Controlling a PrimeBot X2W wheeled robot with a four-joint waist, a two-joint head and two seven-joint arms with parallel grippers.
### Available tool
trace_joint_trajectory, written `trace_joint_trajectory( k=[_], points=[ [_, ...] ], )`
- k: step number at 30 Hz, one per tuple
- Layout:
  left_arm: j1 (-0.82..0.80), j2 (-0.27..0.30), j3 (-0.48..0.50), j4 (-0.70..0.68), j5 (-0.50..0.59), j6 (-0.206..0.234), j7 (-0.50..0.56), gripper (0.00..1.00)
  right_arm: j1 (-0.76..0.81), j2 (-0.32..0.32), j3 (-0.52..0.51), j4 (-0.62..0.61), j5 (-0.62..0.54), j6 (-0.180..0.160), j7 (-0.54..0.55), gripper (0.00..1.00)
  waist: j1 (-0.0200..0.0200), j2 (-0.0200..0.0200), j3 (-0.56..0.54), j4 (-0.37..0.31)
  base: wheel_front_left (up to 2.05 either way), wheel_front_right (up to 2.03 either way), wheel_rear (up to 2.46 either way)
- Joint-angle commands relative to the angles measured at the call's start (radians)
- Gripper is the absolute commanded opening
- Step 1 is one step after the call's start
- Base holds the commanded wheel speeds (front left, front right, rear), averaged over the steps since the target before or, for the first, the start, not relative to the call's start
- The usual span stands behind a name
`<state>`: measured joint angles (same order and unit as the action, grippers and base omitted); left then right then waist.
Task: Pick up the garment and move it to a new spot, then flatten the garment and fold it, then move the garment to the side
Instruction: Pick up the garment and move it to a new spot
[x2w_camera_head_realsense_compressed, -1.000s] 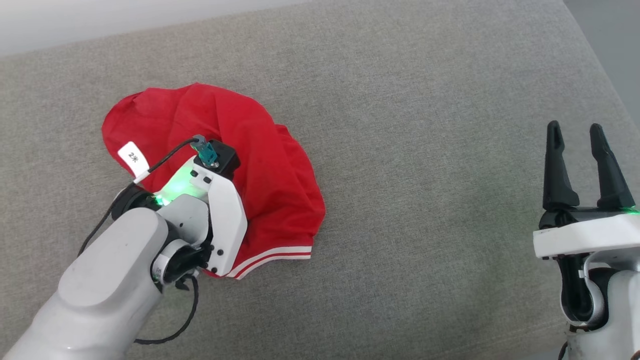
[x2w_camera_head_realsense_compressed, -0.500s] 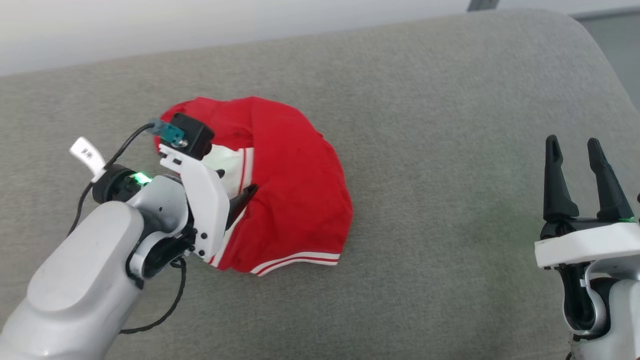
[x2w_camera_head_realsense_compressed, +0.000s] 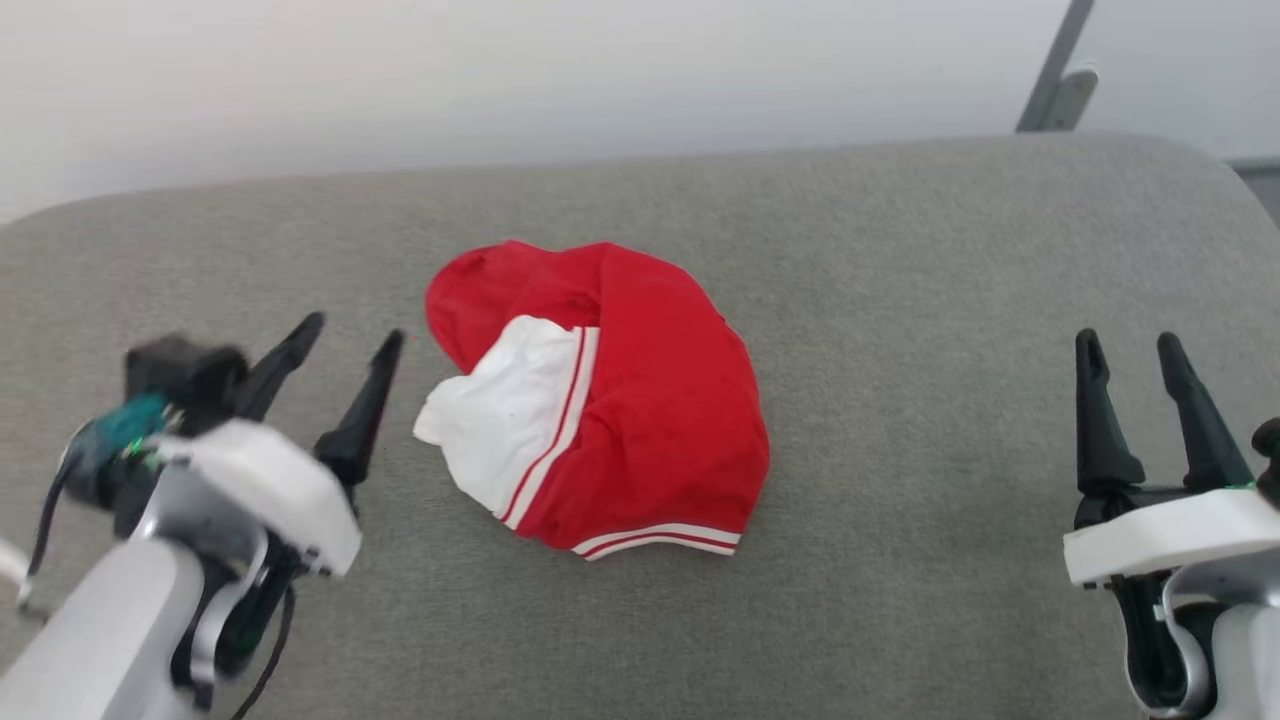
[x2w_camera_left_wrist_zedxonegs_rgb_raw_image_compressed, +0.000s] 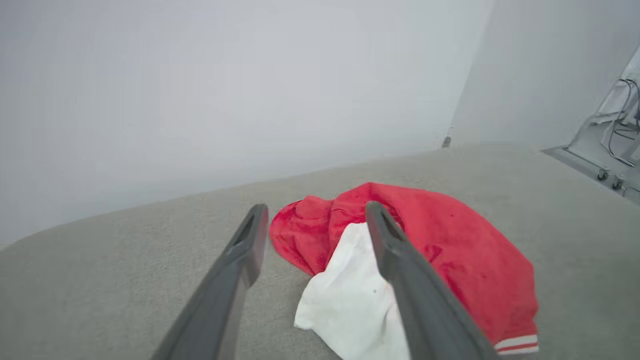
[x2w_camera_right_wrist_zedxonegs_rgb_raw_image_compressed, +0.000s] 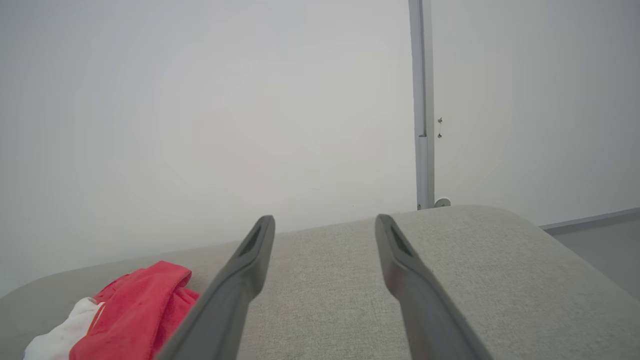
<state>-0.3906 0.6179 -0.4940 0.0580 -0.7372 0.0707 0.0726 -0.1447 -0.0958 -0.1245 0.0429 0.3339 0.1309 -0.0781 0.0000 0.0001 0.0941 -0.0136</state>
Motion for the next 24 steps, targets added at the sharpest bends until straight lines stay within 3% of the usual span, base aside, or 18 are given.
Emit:
trace_joint_trajectory(
  k=[1, 8, 12, 19, 24],
  points=[
    [0.045, 0.007, 0.017, -0.010, 0.014, 0.011, -0.054, 1.00, 0.017, 0.000, 0.008, 0.005, 0.005, 0.000, -0.003, 1.00, 0.0000, -0.0001, -0.023, 0.022, 0.00, 0.00, 0.00],
    [0.236, 0.026, 0.069, -0.051, 0.035, 0.067, -0.252, 1.00, 0.058, -0.016, 0.027, 0.014, 0.012, 0.000, -0.014, 1.00, 0.0000, -0.0001, -0.066, 0.049, 0.00, 0.00, 0.00],
    [0.328, 0.023, 0.098, -0.065, 0.028, 0.082, -0.307, 1.00, 0.080, -0.020, 0.035, 0.016, 0.014, 0.000, -0.025, 1.00, 0.0000, -0.0001, -0.084, 0.062, 0.00, 0.00, 0.00],
    [0.439, -0.017, 0.195, -0.066, 0.027, 0.068, -0.337, 1.00, 0.111, -0.032, 0.046, 0.027, -0.018, 0.000, -0.049, 1.00, 0.0000, -0.0001, -0.106, 0.076, 0.00, 0.00, 0.00],
    [0.510, -0.069, 0.288, -0.087, 0.083, 0.033, -0.338, 1.00, 0.122, -0.030, 0.042, 0.036, -0.029, 0.000, -0.066, 1.00, 0.0000, -0.0001, -0.115, 0.082, 0.00, 0.00, 0.00]
  ],
)
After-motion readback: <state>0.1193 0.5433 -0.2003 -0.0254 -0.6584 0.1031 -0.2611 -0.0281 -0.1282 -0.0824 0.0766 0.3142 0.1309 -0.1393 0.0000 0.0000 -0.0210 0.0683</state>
